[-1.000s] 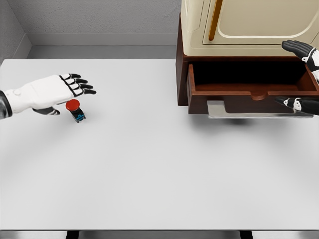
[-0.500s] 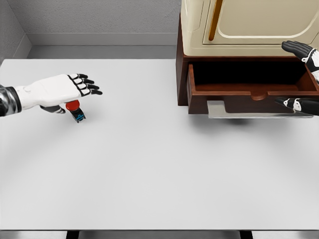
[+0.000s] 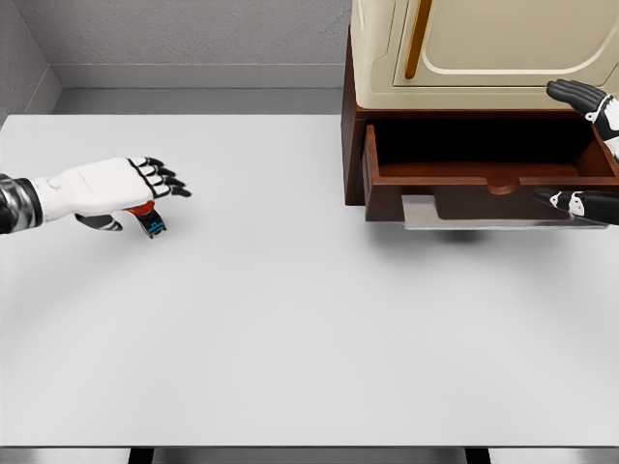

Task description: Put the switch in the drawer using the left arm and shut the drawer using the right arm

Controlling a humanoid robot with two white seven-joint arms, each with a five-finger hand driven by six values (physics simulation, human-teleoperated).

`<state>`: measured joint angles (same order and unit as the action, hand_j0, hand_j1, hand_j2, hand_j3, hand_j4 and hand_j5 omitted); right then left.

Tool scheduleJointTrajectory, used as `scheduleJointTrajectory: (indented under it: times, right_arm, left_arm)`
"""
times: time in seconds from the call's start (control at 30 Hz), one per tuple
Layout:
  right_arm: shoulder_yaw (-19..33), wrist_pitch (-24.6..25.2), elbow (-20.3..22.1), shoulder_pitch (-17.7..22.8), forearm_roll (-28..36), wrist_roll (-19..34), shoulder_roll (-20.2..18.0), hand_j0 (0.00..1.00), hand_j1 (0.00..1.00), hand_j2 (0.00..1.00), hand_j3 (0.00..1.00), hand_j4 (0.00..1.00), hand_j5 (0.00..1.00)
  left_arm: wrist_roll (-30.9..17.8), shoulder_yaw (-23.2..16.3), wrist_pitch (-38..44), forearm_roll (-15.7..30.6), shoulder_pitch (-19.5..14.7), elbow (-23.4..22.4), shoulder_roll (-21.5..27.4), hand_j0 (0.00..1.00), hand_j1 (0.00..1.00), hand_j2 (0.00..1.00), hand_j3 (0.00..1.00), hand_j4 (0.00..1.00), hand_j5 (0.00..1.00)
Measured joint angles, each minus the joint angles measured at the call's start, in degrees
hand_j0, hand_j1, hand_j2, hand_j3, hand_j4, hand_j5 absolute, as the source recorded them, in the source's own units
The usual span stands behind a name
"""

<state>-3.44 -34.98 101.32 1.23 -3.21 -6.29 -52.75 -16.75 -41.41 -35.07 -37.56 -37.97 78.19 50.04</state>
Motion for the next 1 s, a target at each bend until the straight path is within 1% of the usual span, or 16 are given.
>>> scheduleJointTrajectory:
  times: [0.07,0.37,0.47,0.6,0.67,0.73,0.93,1.0]
  right_arm:
    - [0.0,0.0,0.0,0.0,0.0,0.0,0.0,1.0,1.0,1.0,1.0,1.0,1.0]
    - [0.0,0.0,0.0,0.0,0.0,0.0,0.0,1.0,1.0,1.0,1.0,1.0,1.0]
    - [0.0,0.0,0.0,0.0,0.0,0.0,0.0,1.0,1.0,1.0,1.0,1.0,1.0]
    - [0.0,0.0,0.0,0.0,0.0,0.0,0.0,1.0,1.0,1.0,1.0,1.0,1.0]
    - [0.0,0.0,0.0,0.0,0.0,0.0,0.0,1.0,1.0,1.0,1.0,1.0,1.0]
    - [0.0,0.0,0.0,0.0,0.0,0.0,0.0,1.0,1.0,1.0,1.0,1.0,1.0]
    - [0.0,0.0,0.0,0.0,0.0,0.0,0.0,1.0,1.0,1.0,1.0,1.0,1.0]
    - [0.0,0.0,0.0,0.0,0.0,0.0,0.0,1.0,1.0,1.0,1.0,1.0,1.0]
  left_arm:
    - [-0.7,0.0,0.0,-0.1,-0.1,-0.1,0.0,0.74,0.74,0.74,0.74,0.74,0.74]
    - [-1.9,0.0,0.0,-0.5,-0.3,-1.0,-0.9,0.74,0.74,0.74,0.74,0.74,0.74]
    - [-2.2,0.0,0.0,-0.5,-0.3,-1.2,-1.0,0.67,0.67,0.67,0.67,0.67,0.67]
    - [-3.0,0.0,0.0,-0.5,-0.2,-1.3,-1.0,0.52,0.52,0.52,0.52,0.52,0.52]
    - [-3.2,0.0,0.0,-0.4,-0.2,-1.3,-1.0,0.5,0.5,0.5,0.5,0.5,0.5]
    - [-3.3,0.0,0.0,-0.4,-0.2,-1.4,-1.0,0.49,0.49,0.49,0.49,0.49,0.49]
    - [-3.4,0.1,0.0,-0.1,-0.4,-1.4,-1.0,0.5,0.5,0.5,0.5,0.5,0.5]
    - [-3.4,0.2,0.0,0.0,-1.1,-1.3,-1.0,0.5,0.5,0.5,0.5,0.5,0.5]
